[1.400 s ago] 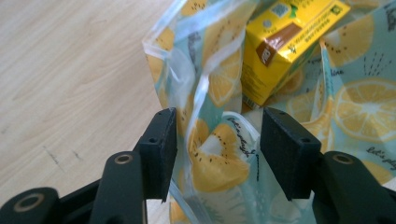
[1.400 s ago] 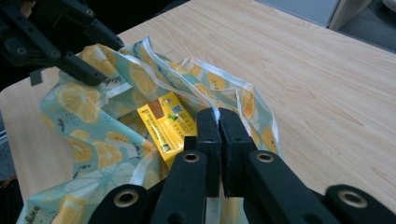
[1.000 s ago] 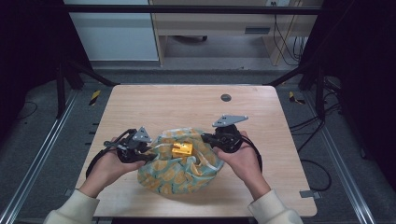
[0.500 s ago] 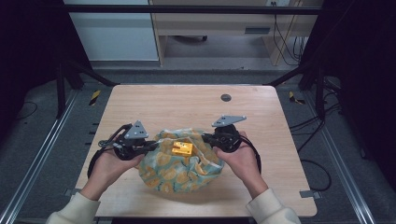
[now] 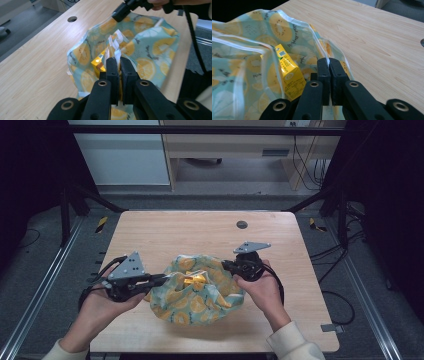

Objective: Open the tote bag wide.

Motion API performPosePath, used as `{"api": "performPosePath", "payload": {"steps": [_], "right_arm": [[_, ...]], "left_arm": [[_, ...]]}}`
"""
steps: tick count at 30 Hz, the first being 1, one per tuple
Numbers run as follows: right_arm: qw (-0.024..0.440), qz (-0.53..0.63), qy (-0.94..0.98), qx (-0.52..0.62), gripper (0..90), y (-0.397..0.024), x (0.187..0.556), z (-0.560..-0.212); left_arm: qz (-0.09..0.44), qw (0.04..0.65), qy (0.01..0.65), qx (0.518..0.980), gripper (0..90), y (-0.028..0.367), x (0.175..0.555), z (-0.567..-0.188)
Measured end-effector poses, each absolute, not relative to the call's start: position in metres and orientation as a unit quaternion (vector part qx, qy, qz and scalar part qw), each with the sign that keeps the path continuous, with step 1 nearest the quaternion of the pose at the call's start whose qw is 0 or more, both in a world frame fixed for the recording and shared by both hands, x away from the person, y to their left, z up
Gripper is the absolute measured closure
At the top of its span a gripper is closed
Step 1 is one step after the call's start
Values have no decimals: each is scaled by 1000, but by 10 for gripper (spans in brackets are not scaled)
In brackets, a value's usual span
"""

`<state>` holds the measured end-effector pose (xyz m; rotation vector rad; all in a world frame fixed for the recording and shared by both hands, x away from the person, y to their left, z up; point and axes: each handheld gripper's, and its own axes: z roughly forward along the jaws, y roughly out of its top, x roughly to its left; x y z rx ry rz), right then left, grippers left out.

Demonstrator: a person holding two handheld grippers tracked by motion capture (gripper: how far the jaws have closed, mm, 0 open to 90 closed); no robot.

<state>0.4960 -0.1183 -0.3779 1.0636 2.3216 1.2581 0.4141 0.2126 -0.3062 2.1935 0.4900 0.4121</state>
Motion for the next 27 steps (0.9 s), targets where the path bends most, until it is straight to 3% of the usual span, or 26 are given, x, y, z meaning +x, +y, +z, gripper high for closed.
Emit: {"api": "performPosePath", "payload": {"steps": [5, 8, 19, 27], "right_arm": [[150, 437, 809, 365, 882, -119, 493, -377], [150, 436, 810, 362, 882, -119, 489, -378], [146, 423, 811, 377, 883, -124, 490, -397], [138, 417, 810, 389, 883, -126, 492, -410]], "left_arm": [[138, 413, 191, 880, 872, 217, 403, -310], [125, 375, 178, 901, 873, 216, 394, -326], [82, 279, 176, 941, 874, 214, 401, -382], [65, 255, 190, 946, 874, 218, 410, -411]]}}
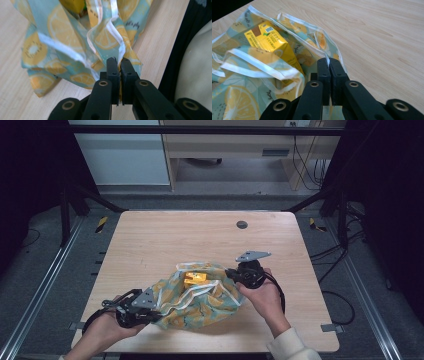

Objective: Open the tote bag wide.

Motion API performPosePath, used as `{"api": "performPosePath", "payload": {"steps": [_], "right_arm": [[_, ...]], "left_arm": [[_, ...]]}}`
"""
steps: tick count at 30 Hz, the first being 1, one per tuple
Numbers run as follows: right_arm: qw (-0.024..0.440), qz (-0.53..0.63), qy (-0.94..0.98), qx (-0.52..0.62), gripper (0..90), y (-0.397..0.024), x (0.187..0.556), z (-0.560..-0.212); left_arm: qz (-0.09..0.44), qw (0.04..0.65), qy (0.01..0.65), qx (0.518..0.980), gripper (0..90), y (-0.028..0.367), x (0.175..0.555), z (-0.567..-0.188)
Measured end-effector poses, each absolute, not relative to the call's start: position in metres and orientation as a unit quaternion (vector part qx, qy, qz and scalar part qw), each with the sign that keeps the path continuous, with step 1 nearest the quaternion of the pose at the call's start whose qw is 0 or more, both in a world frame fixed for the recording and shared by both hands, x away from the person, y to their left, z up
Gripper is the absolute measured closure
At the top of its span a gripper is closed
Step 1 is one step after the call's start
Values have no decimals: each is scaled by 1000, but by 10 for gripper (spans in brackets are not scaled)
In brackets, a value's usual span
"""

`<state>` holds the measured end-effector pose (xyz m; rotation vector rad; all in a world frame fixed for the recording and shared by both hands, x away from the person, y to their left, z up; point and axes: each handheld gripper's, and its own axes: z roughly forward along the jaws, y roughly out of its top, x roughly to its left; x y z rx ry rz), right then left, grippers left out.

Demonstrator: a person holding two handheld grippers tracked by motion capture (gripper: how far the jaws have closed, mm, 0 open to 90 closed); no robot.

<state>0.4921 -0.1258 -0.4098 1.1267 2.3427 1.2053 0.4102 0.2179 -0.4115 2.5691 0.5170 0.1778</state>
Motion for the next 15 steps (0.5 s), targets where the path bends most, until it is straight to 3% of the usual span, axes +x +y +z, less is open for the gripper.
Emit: {"api": "performPosePath", "payload": {"steps": [15], "right_arm": [[115, 396, 820, 397, 882, -121, 494, -435]], "left_arm": [[49, 222, 216, 949, 871, 231, 423, -443]]}}
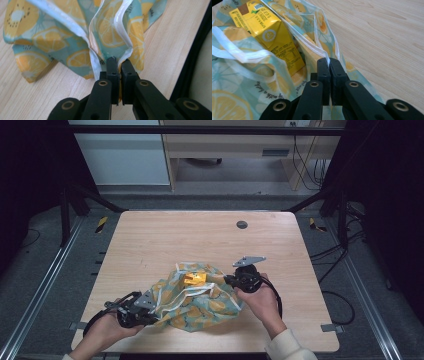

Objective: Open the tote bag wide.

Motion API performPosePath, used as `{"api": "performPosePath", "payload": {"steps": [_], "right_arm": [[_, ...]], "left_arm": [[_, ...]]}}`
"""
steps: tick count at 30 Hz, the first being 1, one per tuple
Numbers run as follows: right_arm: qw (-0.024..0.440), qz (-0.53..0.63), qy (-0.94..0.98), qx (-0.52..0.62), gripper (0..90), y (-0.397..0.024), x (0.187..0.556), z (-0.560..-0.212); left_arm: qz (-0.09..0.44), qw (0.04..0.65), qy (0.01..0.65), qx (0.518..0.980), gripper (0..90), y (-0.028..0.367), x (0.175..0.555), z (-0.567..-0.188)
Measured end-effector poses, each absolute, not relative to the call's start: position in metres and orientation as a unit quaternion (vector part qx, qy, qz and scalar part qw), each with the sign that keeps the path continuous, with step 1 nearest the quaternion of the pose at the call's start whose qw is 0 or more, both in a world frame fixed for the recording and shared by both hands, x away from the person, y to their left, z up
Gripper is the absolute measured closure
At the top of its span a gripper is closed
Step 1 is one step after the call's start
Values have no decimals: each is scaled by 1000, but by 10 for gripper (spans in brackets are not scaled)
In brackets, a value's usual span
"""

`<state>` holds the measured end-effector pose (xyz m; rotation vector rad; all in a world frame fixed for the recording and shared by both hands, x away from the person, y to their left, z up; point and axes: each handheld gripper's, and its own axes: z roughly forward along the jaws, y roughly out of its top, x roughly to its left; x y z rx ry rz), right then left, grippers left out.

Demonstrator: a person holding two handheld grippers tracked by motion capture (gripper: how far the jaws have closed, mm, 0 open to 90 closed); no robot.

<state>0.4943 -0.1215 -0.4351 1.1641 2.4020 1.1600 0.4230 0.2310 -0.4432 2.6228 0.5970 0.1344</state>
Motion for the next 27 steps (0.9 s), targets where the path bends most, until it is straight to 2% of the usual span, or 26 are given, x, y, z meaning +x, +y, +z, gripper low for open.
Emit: {"api": "performPosePath", "payload": {"steps": [27], "right_arm": [[96, 361, 828, 419, 866, -108, 513, -455]], "left_arm": [[51, 223, 261, 938, 868, 249, 436, -463]]}}
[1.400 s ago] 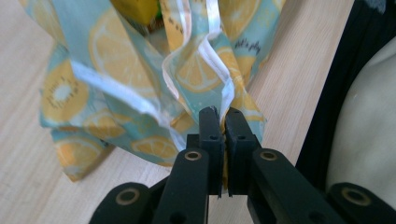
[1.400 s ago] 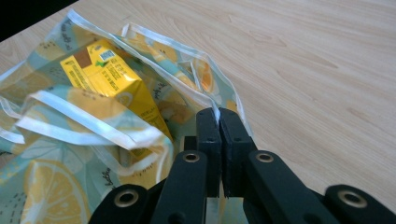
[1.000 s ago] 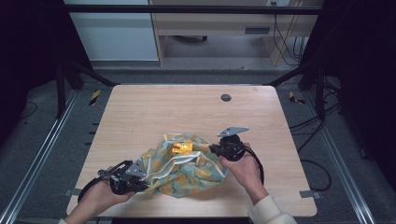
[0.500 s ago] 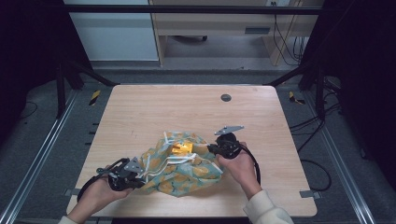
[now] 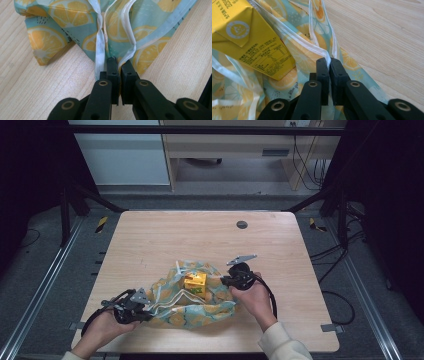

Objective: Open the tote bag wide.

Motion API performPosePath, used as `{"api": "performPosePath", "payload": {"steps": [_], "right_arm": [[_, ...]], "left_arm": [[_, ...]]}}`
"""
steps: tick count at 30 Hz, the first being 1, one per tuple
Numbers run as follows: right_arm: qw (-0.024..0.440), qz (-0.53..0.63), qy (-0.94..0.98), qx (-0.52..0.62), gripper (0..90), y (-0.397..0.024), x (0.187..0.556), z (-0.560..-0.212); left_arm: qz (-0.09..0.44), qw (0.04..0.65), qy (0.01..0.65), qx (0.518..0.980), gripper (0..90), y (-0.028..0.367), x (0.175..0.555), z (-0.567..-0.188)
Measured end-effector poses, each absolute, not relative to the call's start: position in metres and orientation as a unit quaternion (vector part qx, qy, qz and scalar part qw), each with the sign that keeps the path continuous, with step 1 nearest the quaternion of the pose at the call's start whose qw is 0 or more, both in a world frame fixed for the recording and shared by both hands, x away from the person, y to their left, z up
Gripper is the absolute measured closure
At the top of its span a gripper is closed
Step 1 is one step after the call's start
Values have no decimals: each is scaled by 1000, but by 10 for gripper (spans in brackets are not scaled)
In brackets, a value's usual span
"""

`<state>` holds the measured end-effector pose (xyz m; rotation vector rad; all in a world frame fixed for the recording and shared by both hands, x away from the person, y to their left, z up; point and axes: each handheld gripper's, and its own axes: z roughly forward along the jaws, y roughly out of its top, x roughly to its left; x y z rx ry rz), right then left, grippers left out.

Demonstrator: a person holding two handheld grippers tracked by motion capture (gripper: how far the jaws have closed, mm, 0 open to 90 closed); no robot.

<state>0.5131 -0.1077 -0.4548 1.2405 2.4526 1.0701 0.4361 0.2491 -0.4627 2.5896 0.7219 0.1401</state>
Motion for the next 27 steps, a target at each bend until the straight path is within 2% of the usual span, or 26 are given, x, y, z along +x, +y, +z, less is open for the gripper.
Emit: {"api": "performPosePath", "payload": {"steps": [3, 4, 5, 8, 9, 11, 13, 14, 20, 27], "right_arm": [[101, 359, 830, 415, 841, -108, 511, -454], [109, 364, 828, 411, 796, -109, 510, -452], [109, 364, 828, 411, 796, -109, 510, -452], [120, 383, 820, 409, 697, -110, 506, -444], [124, 385, 818, 409, 657, -110, 504, -442], [144, 396, 812, 404, 544, -111, 499, -432], [148, 401, 810, 402, 518, -112, 497, -428], [159, 413, 803, 399, 458, -114, 490, -418], [168, 431, 800, 382, 373, -117, 469, -397], [164, 436, 809, 359, 354, -116, 438, -391]], "left_arm": [[54, 226, 262, 937, 854, 249, 436, -463], [58, 227, 262, 936, 799, 249, 435, -462], [63, 229, 261, 936, 799, 249, 434, -461], [74, 239, 257, 933, 735, 248, 431, -455], [87, 246, 258, 930, 692, 247, 430, -451], [96, 251, 261, 927, 550, 246, 429, -447], [107, 261, 260, 923, 517, 244, 428, -439], [114, 268, 264, 920, 434, 243, 428, -434], [144, 300, 266, 905, 385, 239, 432, -409], [157, 326, 271, 892, 390, 228, 456, -398]]}}
